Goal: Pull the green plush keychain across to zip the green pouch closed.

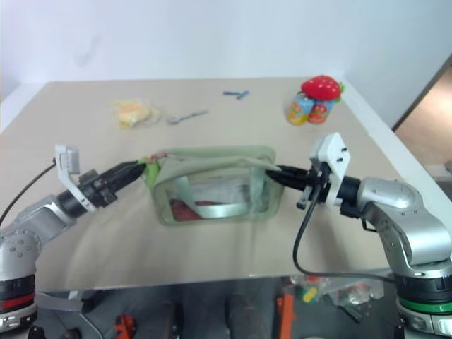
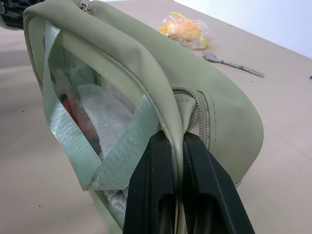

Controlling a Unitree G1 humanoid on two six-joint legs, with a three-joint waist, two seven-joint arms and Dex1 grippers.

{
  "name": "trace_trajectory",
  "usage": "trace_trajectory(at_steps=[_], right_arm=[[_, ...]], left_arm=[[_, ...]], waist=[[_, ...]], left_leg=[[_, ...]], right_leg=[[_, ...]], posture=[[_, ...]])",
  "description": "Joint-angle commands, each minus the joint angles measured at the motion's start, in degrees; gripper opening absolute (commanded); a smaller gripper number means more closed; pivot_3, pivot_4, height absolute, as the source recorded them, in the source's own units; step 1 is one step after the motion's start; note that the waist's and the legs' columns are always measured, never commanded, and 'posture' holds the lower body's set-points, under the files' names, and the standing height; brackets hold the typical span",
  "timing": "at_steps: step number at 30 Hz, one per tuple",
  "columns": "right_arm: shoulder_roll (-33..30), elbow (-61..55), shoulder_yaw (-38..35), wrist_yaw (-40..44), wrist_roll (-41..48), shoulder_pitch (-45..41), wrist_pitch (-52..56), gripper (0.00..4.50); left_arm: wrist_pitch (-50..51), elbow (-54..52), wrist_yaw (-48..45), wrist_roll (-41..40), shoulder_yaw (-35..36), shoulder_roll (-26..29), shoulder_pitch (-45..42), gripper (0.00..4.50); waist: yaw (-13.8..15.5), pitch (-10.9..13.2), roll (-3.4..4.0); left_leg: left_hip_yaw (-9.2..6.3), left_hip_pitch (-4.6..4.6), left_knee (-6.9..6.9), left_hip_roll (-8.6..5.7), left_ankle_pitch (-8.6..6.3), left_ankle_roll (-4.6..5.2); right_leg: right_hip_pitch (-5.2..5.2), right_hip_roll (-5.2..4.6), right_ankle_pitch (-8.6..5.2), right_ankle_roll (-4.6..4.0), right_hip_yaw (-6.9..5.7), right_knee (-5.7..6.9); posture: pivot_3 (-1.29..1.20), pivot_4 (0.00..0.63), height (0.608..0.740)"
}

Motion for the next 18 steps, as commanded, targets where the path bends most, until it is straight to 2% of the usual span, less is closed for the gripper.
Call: trace_trajectory(at_steps=[1,3,12,14,15,18], right_arm=[[-1.0,-0.9,-1.1,0.9,-0.5,0.8,-1.3,0.00],[-1.1,-0.6,-1.3,1.3,-0.7,1.2,-1.7,0.00],[-1.5,0.0,-1.4,1.9,-1.1,2.0,-2.9,0.00],[-1.5,0.2,-1.3,2.1,-1.3,1.9,-3.1,0.00],[-1.5,0.2,-1.4,2.1,-1.3,1.8,-3.2,0.00],[-1.4,0.4,-1.3,2.3,-1.4,1.8,-3.5,0.00]], left_arm=[[-1.3,-0.2,-0.9,0.7,-0.9,-0.4,-1.2,0.56],[-1.2,-0.3,-0.7,0.7,-0.9,-0.4,-1.1,0.01],[0.9,-0.1,0.1,-0.7,-0.4,0.5,-1.7,0.01],[1.6,-0.2,0.6,-0.9,-0.1,1.0,-2.0,0.71],[2.1,-0.3,0.9,-1.5,0.1,0.9,-2.1,0.89],[0.7,-0.8,0.7,0.2,-0.5,1.1,-2.4,2.01]], waist=[[0.0,0.0,0.00],[0.0,0.0,-0.01],[0.0,0.0,-0.02],[0.0,0.0,-0.02],[0.0,0.0,-0.02],[0.0,0.0,-0.02]], left_leg=[[0.00,0.00,0.00,0.00,0.00,0.00],[0.01,-0.01,0.00,-0.01,0.00,0.00],[0.01,0.01,0.01,-0.01,0.00,0.00],[0.01,0.00,0.01,-0.01,0.00,0.00],[0.01,0.00,0.01,-0.01,0.00,0.00],[0.01,0.00,0.01,-0.02,0.00,0.00]], right_leg=[[0.00,-0.01,0.00,0.00,0.01,0.00],[0.00,-0.01,0.00,0.00,0.03,-0.01],[0.01,-0.01,0.00,0.00,0.03,-0.01],[0.01,-0.01,0.00,0.00,0.02,-0.01],[0.01,-0.01,0.00,0.00,0.02,-0.01],[0.01,-0.02,0.00,0.01,0.02,-0.01]], posture=[[0.00,0.150,0.740],[0.00,0.150,0.740],[0.00,0.150,0.740],[0.00,0.150,0.740],[0.00,0.150,0.740],[0.00,0.150,0.740]])
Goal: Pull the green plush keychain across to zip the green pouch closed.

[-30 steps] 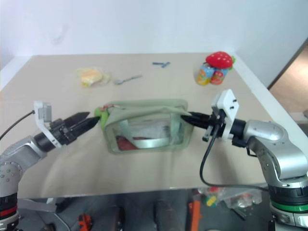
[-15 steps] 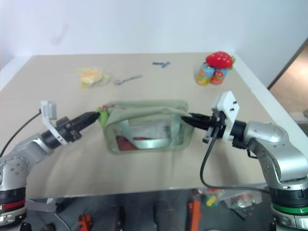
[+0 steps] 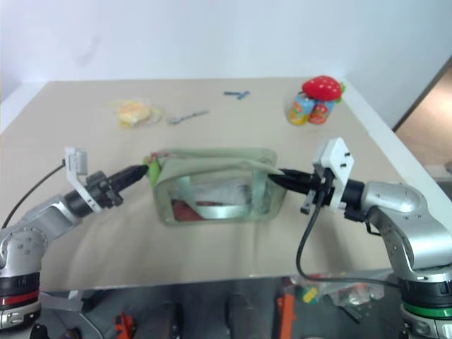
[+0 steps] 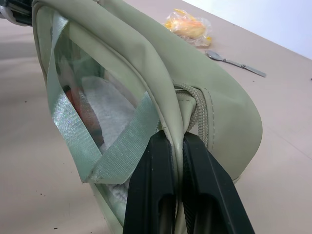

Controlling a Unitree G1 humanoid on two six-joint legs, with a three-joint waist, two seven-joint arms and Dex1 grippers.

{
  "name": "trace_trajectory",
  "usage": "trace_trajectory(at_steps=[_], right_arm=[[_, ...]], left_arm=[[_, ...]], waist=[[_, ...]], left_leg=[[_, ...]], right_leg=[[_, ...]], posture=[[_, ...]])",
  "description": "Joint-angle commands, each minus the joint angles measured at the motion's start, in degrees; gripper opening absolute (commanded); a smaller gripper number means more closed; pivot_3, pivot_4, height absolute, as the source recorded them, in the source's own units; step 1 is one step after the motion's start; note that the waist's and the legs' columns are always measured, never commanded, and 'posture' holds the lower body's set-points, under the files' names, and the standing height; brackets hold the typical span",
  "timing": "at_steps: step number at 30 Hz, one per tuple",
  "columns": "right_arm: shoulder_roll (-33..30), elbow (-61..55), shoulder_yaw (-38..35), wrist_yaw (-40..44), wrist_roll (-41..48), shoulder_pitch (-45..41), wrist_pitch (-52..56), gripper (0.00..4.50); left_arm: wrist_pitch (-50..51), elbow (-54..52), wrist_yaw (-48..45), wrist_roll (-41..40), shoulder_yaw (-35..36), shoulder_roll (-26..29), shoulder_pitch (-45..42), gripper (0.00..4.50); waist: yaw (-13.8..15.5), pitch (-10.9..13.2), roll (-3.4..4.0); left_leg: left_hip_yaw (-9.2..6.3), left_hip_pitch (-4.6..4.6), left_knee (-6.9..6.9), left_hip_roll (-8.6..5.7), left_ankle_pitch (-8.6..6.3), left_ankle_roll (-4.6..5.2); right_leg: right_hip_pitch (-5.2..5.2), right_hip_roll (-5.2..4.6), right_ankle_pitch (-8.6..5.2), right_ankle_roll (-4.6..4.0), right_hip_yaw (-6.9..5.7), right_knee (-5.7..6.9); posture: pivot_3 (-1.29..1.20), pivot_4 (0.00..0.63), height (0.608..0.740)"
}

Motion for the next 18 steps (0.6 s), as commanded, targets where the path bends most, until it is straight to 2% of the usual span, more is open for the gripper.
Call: trace_trajectory(at_steps=[1,3,10,11,12,13,14,16,17,18], right_arm=[[-0.8,-0.2,-0.8,0.4,-0.4,0.1,-0.6,0.00],[-0.8,-0.1,-0.7,0.5,-0.4,0.0,-0.8,0.00],[-0.7,0.3,-0.3,0.8,-0.9,-0.2,-1.3,0.00],[-0.8,0.4,-0.3,0.9,-1.0,-0.2,-1.4,0.00],[-0.8,0.4,-0.3,0.9,-1.0,-0.3,-1.4,0.00],[-0.8,0.4,-0.3,0.9,-1.1,-0.3,-1.4,0.00],[-0.7,0.5,-0.3,0.9,-1.1,-0.3,-1.4,0.00],[-0.7,0.5,-0.3,0.9,-1.4,-0.2,-1.5,0.00],[-0.8,0.5,-0.3,1.0,-1.5,-0.2,-1.6,0.00],[-0.8,0.5,-0.4,1.0,-1.6,0.0,-1.6,0.00]], left_arm=[[-2.2,-1.5,-0.6,1.4,0.2,0.7,-1.3,2.30],[-3.1,-1.4,-1.5,2.4,-0.4,0.7,-1.5,2.94],[-2.4,0.5,-5.5,2.1,-2.3,0.6,-2.9,2.94],[-2.3,0.8,-5.8,1.9,-2.3,0.5,-3.1,2.43],[-2.3,1.0,-6.0,1.8,-2.3,0.5,-3.3,2.17],[-2.5,1.5,-6.4,2.0,-2.4,0.5,-3.4,1.71],[-2.5,1.9,-6.8,2.2,-2.5,0.5,-3.4,1.54],[-2.9,2.9,-7.5,2.8,-2.7,0.6,-3.4,0.78],[-3.3,3.1,-7.7,3.2,-2.7,0.5,-3.4,0.23],[-3.7,3.2,-7.7,3.3,-2.4,0.5,-3.5,0.23]], waist=[[0.0,0.0,0.00],[0.0,0.0,0.00],[0.0,0.0,0.00],[0.0,0.0,-0.01],[0.0,0.0,0.00],[0.0,0.0,0.00],[0.0,0.0,0.00],[0.0,0.0,-0.01],[0.0,0.0,-0.01],[0.0,0.0,-0.01]], left_leg=[[0.00,0.00,0.00,0.00,0.00,0.00],[0.00,-0.01,0.00,-0.01,0.00,0.00],[0.00,-0.01,0.00,-0.03,0.00,0.00],[0.00,-0.02,0.00,-0.03,0.00,0.00],[0.00,-0.02,0.00,-0.03,0.00,0.00],[0.01,-0.02,0.00,-0.02,0.00,0.00],[0.00,-0.02,-0.01,-0.02,0.00,0.00],[0.00,-0.01,-0.02,-0.02,0.00,0.00],[-0.01,-0.02,-0.02,-0.02,0.00,0.00],[-0.01,-0.02,-0.01,-0.03,0.00,0.00]], right_leg=[[0.00,0.00,0.00,0.00,0.00,0.00],[0.00,0.00,0.00,0.00,0.00,-0.01],[-0.01,-0.02,0.00,0.00,0.00,-0.01],[0.00,-0.02,0.00,0.00,0.00,-0.01],[-0.01,-0.02,0.00,0.00,0.00,-0.01],[-0.02,-0.02,0.00,0.00,0.01,-0.01],[-0.02,-0.02,0.00,0.00,0.00,-0.01],[-0.02,-0.01,0.00,0.00,-0.01,-0.01],[-0.02,-0.01,0.00,0.00,-0.01,-0.01],[-0.02,-0.02,-0.01,0.00,-0.01,-0.01]], posture=[[0.00,0.150,0.740],[0.00,0.150,0.740],[0.00,0.150,0.740],[0.00,0.150,0.740],[0.00,0.150,0.740],[0.00,0.150,0.740],[0.00,0.150,0.740],[0.00,0.150,0.740],[0.00,0.150,0.740],[0.00,0.150,0.740]])
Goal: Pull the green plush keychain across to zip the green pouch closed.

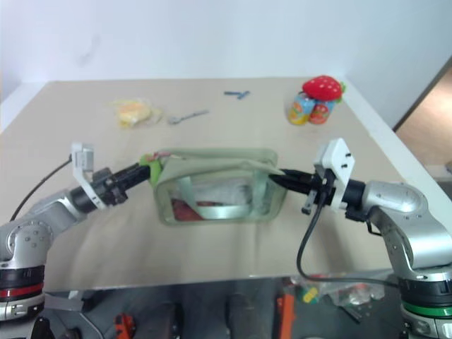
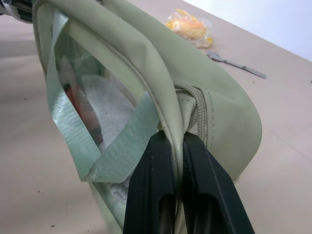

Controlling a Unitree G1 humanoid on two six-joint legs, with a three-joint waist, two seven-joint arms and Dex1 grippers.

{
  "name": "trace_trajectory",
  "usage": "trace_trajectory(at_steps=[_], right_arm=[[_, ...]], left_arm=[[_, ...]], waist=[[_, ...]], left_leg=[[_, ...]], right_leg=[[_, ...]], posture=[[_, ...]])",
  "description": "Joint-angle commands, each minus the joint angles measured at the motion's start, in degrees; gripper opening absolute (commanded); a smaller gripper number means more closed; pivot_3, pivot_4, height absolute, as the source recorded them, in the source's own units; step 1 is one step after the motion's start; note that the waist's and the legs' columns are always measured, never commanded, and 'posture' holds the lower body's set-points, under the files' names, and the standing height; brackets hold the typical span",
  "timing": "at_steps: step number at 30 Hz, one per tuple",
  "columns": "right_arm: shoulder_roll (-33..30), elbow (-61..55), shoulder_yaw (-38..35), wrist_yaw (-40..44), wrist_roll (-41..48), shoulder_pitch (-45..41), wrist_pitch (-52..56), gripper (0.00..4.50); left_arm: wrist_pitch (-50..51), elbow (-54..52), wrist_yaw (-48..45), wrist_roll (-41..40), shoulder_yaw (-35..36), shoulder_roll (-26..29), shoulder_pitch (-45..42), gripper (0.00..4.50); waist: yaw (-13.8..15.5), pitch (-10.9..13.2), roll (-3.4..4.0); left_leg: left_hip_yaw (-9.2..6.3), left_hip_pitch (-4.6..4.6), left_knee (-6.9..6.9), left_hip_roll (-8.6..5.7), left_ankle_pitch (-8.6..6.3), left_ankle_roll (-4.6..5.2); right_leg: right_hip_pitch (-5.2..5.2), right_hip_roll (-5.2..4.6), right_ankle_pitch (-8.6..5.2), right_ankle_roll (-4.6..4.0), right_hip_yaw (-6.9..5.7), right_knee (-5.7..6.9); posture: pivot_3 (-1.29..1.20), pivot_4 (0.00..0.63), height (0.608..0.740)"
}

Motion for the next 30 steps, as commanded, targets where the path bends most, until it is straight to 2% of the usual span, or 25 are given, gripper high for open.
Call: trace_trajectory(at_steps=[1,8,13,16,20,24,27,30], right_arm=[[-0.8,-0.1,-0.5,0.0,-0.5,0.1,-0.4,0.00],[-0.9,0.0,-0.7,0.3,-0.9,0.5,-0.8,0.00],[-1.0,0.5,-0.6,0.6,-1.0,0.3,-1.0,0.00],[-0.9,1.3,-0.2,0.9,-1.3,-0.2,-1.5,0.00],[-0.7,2.2,0.4,1.1,-1.7,-0.9,-2.1,0.00],[-0.3,2.5,0.9,1.1,-2.1,-1.3,-2.6,0.00],[-0.1,2.5,0.9,0.9,-2.2,-1.1,-2.9,0.00],[-0.1,2.4,0.9,0.7,-2.3,-0.8,-3.1,0.00]], left_arm=[[-1.7,-0.3,-1.0,0.6,0.8,0.6,-1.2,0.23],[1.0,-3.7,-0.3,-2.8,3.9,4.1,-2.8,0.23],[6.6,-7.7,1.1,-10.0,4.3,7.0,-9.5,0.23],[9.2,-9.7,1.5,-12.5,0.7,6.7,-16.2,0.23],[8.9,-9.6,0.5,-10.5,-4.9,4.5,-21.6,0.23],[7.5,-6.7,-0.1,-5.1,-10.2,2.7,-24.3,0.23],[7.8,-5.2,-2.3,-1.3,-13.8,3.5,-24.9,0.23],[7.9,-4.0,-3.5,0.5,-14.5,3.8,-25.3,0.23]], waist=[[0.0,0.0,0.00],[0.0,0.0,-0.02],[0.0,0.0,-0.06],[0.1,0.0,-0.07],[0.0,0.0,-0.07],[0.0,0.0,-0.07],[0.0,0.0,-0.07],[0.0,0.0,-0.07]], left_leg=[[0.00,-0.01,0.00,0.00,0.00,0.00],[0.00,0.00,-0.01,0.02,0.00,0.00],[-0.02,-0.06,0.01,-0.01,0.00,0.00],[-0.01,-0.08,0.01,-0.02,0.00,0.00],[-0.02,-0.06,0.00,-0.05,0.00,0.00],[-0.04,-0.03,-0.04,-0.04,0.00,0.00],[-0.09,-0.03,-0.04,-0.03,0.00,0.00],[-0.06,-0.03,-0.04,-0.05,0.00,0.00]], right_leg=[[0.00,-0.01,0.00,0.00,0.00,-0.01],[-0.02,0.00,0.00,0.00,0.00,-0.01],[-0.02,-0.03,-0.01,0.01,-0.02,-0.02],[-0.03,-0.03,-0.01,0.02,-0.02,-0.04],[0.01,-0.02,-0.02,0.04,0.00,-0.05],[0.00,0.03,-0.02,0.04,-0.01,-0.04],[0.01,0.04,-0.02,0.04,-0.01,-0.04],[0.01,0.03,-0.02,0.04,0.01,-0.04]], posture=[[0.00,0.150,0.740],[0.00,0.150,0.740],[0.00,0.150,0.740],[0.00,0.150,0.740],[0.00,0.150,0.740],[0.00,0.150,0.740],[0.00,0.150,0.740],[0.00,0.150,0.740]])
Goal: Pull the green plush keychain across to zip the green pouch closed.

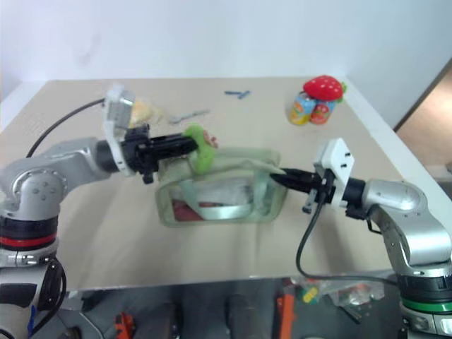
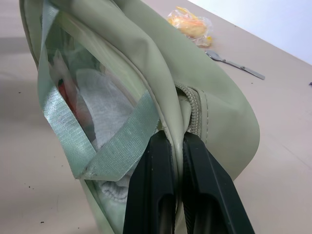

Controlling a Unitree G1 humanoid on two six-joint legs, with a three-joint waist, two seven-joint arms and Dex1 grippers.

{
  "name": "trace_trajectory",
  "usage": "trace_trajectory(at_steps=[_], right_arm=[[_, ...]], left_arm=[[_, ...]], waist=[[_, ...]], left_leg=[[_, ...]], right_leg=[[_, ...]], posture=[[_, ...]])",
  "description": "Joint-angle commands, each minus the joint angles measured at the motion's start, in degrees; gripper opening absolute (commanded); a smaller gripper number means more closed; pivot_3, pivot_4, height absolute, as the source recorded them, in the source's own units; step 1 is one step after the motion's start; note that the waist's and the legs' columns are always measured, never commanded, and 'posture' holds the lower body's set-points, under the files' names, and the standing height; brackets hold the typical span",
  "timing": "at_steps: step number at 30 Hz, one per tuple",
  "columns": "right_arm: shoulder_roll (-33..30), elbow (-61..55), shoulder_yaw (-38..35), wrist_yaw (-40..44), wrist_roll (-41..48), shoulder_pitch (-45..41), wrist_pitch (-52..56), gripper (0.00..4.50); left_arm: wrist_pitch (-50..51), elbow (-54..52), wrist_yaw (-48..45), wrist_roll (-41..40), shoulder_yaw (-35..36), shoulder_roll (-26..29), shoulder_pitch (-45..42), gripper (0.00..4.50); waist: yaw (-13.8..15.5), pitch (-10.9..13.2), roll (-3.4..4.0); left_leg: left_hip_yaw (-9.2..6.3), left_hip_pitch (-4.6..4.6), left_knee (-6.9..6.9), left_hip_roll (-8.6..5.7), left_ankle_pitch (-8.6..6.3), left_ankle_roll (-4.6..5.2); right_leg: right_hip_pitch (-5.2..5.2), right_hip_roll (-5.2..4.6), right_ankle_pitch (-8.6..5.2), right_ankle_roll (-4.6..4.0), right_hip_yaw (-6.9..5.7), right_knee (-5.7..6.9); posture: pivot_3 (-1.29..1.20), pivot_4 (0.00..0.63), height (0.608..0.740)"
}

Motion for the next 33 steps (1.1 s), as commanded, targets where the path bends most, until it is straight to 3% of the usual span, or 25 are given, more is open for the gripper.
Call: trace_trajectory(at_steps=[1,5,12,20,27,33], right_arm=[[-0.1,0.0,-0.2,-0.4,-0.6,0.4,-0.3,0.00],[-0.1,-0.2,-0.5,-0.5,-0.6,1.1,-0.7,0.00],[-0.3,0.2,-0.3,-0.3,-0.5,1.6,-1.7,0.00],[0.5,0.0,0.2,-0.8,1.1,0.3,0.0,0.00],[0.3,0.3,0.7,-0.3,1.0,-0.8,-0.1,0.00],[0.2,0.6,1.1,-0.2,0.8,-1.6,0.2,0.00]], left_arm=[[-1.1,0.5,-2.3,2.5,-0.3,1.2,-1.9,0.80],[-0.7,0.4,-4.8,3.2,-0.1,2.2,-3.1,2.07],[2.5,-2.4,-10.7,3.5,0.0,10.3,-1.8,4.44],[-5.2,-7.7,-9.9,9.4,5.4,15.8,9.4,4.48],[-11.2,-13.1,-4.6,10.9,12.0,12.7,21.0,4.48],[-13.4,-17.1,-1.0,11.9,11.1,9.6,27.1,4.48]], waist=[[0.0,0.0,0.00],[0.0,0.0,0.00],[0.0,0.0,0.00],[0.0,0.0,0.00],[0.0,0.0,-0.01],[0.0,0.0,-0.02]], left_leg=[[0.00,-0.01,0.00,0.00,0.00,0.00],[-0.02,-0.02,0.00,0.00,0.00,0.00],[-0.03,-0.01,-0.02,0.01,0.00,0.00],[-0.03,-0.01,-0.02,0.03,0.00,0.00],[0.01,0.02,0.00,0.05,0.00,0.00],[0.05,0.02,0.00,0.07,0.00,0.00]], right_leg=[[0.00,0.00,0.00,0.00,0.00,0.00],[-0.01,0.00,0.00,0.00,-0.01,0.00],[-0.02,0.00,-0.01,-0.02,-0.04,0.00],[-0.02,-0.04,-0.03,-0.03,-0.06,0.00],[-0.01,-0.05,-0.03,-0.03,-0.05,0.00],[-0.02,-0.05,-0.03,-0.03,-0.04,0.00]], posture=[[0.00,0.150,0.740],[0.00,0.150,0.740],[0.00,0.150,0.740],[0.00,0.150,0.740],[0.00,0.150,0.740],[0.00,0.150,0.740]])
